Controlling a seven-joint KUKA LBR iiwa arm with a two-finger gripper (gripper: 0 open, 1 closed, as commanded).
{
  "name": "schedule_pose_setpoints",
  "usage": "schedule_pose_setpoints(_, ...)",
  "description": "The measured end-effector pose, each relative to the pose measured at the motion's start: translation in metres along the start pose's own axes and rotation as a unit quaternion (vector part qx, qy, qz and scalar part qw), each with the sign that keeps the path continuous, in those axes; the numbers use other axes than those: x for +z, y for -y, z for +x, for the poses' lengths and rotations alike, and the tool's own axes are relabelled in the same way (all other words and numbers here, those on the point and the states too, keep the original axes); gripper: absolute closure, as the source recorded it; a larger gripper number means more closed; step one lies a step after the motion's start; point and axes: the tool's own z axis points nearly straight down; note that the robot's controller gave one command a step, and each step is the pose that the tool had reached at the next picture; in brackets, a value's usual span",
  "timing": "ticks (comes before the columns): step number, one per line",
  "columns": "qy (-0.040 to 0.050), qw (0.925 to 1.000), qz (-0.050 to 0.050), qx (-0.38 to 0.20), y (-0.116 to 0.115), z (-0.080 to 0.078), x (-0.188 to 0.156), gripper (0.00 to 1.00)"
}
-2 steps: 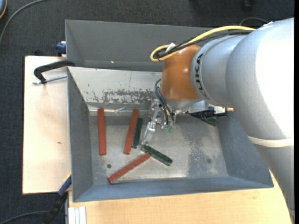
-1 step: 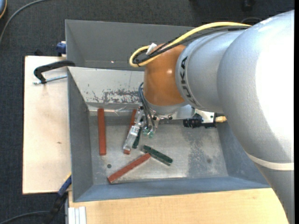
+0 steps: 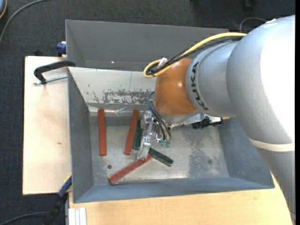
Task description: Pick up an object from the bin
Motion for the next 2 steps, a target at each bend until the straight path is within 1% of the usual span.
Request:
schedule_pose_setpoints(1,0.0007,0.9856,0.0,-0.169,0.001,0.054,0.0,0.0)
schedule_pose_setpoints(2,0.0034,0.9953,0.001,-0.097,0.054,-0.005,0.0,0.0)
